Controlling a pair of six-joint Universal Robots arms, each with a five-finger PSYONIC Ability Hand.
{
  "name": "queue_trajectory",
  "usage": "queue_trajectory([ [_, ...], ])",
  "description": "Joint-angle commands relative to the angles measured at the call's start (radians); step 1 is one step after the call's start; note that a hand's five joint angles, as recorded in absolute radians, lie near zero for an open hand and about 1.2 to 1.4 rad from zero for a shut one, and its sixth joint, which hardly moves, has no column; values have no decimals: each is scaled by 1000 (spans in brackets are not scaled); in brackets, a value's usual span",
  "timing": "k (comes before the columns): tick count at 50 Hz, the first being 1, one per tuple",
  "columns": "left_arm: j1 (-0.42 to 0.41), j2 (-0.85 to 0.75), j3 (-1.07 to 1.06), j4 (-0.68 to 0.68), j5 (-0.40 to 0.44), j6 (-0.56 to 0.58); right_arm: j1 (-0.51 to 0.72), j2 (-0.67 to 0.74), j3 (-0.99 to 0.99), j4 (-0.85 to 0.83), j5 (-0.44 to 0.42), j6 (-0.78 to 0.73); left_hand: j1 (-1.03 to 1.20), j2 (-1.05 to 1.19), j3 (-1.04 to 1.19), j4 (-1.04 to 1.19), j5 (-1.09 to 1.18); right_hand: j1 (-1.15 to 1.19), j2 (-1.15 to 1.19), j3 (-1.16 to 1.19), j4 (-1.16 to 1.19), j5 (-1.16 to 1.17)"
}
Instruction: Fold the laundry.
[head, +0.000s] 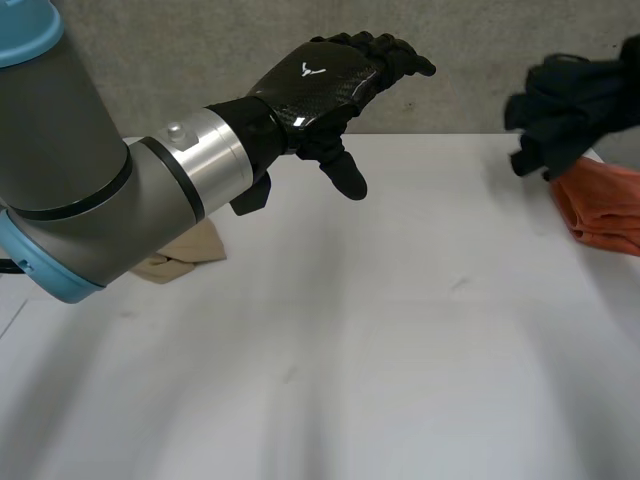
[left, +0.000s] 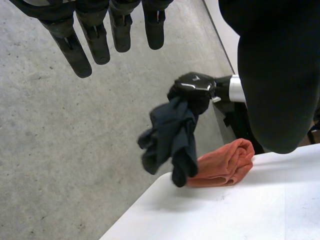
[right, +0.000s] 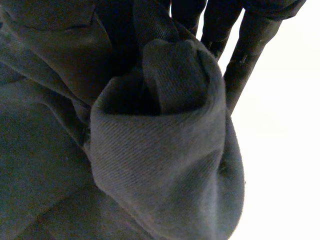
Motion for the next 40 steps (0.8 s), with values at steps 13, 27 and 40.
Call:
queue_trajectory([
  [13,-29,-13,-38,12,-55,-2,-287,388,-154,-19,-365,82,37,54,45,57,38,338,234,215,202,281],
  [27,-58,-1,-46,12,-55,-2,-319,195,-1,-26,-215,79,37,54,45,57,38,-883,-987,-1007,-1020,-940],
  [40,-107,22,-64,12,-55,-5,-378,-97,143,386,59,-256,32,48,39,51,32,-883,-987,-1007,-1020,-940],
])
